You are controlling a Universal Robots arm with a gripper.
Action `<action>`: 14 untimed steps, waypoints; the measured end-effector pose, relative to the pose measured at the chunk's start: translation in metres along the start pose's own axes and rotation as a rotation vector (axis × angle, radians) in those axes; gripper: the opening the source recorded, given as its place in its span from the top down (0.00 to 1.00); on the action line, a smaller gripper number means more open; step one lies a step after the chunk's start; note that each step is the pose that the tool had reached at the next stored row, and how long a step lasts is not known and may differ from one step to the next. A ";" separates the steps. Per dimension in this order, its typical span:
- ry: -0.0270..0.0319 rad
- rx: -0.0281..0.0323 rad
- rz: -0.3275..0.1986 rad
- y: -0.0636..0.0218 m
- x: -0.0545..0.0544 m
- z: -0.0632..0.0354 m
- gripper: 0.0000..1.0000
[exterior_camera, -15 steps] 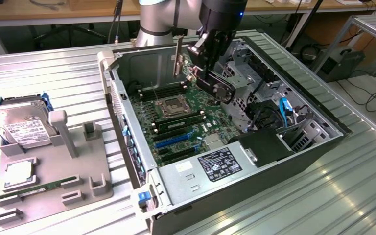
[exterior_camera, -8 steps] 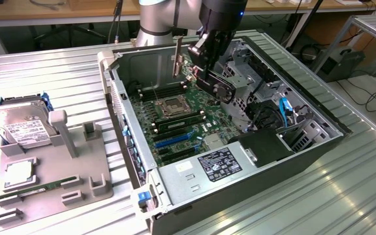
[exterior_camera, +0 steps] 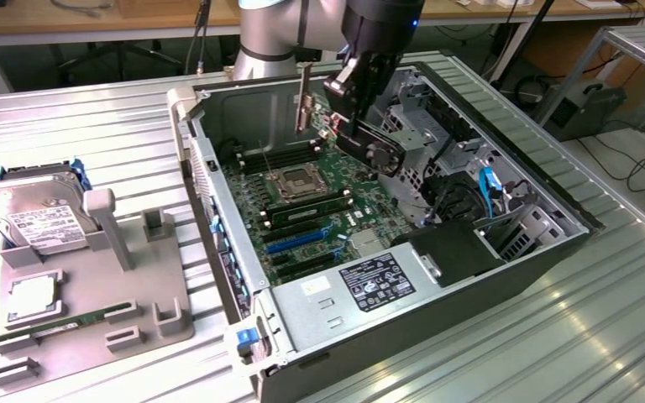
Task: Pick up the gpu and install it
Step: 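Insert the gpu into the slot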
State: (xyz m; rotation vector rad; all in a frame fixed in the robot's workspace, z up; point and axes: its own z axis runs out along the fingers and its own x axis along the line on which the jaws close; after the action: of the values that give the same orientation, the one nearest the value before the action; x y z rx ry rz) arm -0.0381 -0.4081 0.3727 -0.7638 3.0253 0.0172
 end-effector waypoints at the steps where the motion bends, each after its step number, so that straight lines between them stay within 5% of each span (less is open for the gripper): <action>1: 0.0000 -0.0001 -0.004 0.0000 0.000 0.0000 0.73; 14: 0.0003 -0.0011 -0.048 0.0000 0.000 0.0000 0.73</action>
State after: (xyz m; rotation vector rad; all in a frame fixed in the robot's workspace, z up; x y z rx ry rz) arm -0.0381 -0.4081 0.3727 -0.8365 3.0063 0.0180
